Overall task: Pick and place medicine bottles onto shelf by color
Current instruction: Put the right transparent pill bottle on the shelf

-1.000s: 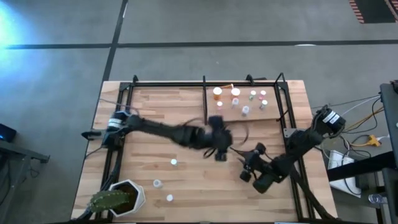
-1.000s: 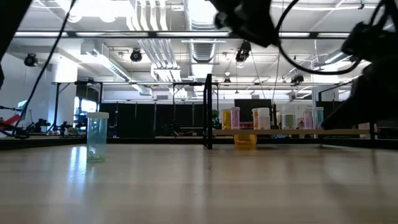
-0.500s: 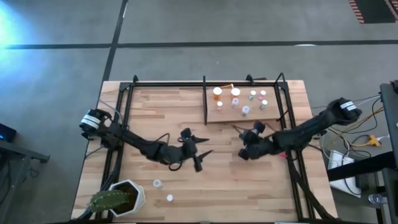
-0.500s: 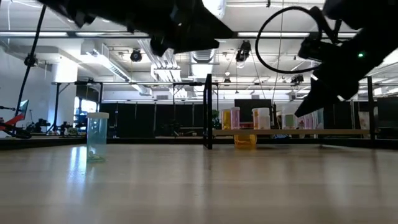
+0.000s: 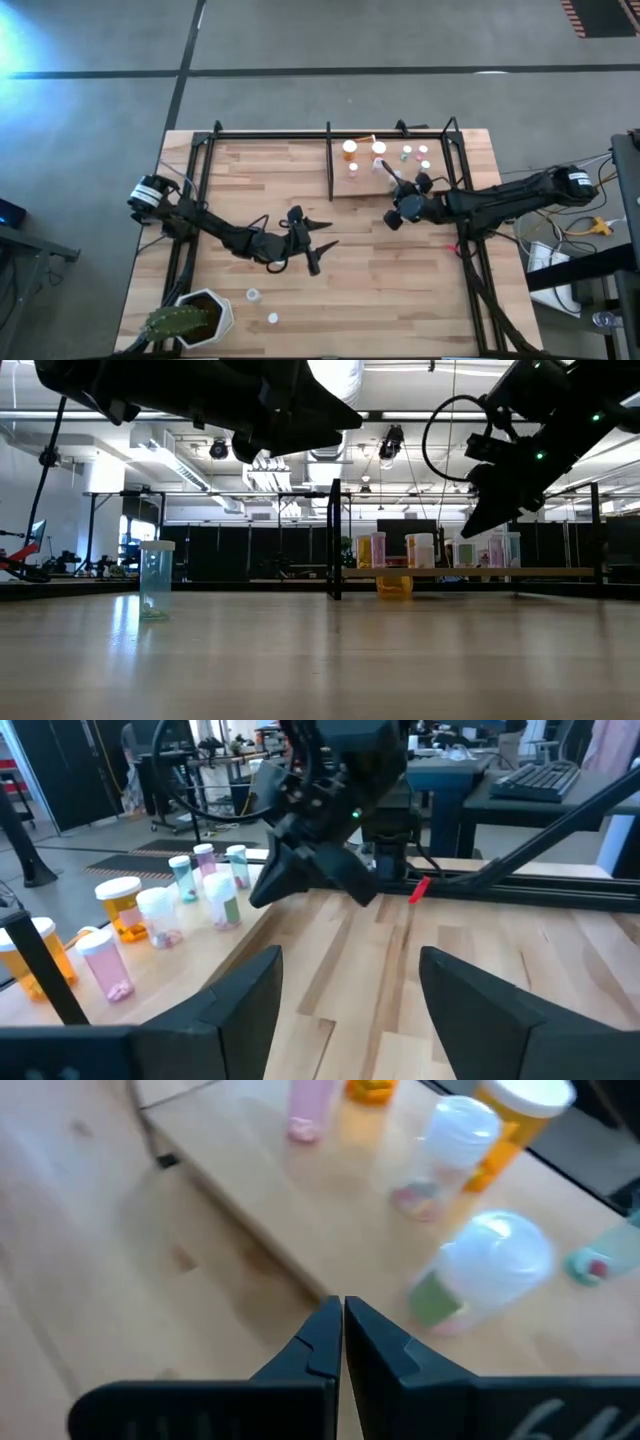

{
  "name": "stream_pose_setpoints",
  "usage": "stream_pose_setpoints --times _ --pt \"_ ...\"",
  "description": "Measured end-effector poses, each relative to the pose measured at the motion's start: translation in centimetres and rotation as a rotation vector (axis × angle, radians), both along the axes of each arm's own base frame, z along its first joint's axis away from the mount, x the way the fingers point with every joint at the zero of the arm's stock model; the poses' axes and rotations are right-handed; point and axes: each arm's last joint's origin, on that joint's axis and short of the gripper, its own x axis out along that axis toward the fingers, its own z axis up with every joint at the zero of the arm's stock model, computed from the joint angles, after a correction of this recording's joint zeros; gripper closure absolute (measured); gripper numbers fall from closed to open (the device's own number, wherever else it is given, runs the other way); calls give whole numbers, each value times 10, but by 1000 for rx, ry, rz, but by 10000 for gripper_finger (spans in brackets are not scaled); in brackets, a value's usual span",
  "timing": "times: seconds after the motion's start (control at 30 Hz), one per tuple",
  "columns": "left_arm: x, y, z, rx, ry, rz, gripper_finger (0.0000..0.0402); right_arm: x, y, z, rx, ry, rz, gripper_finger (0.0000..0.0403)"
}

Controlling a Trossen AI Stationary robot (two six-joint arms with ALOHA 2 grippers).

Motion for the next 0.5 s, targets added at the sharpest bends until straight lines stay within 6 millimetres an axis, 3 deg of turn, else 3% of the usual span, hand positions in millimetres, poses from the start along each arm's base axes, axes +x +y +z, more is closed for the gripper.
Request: stream_pose_setpoints --times 0.5 --pt "0 0 0 -1 1 -3 182 -5 -27 -2 -14 39 -121 394"
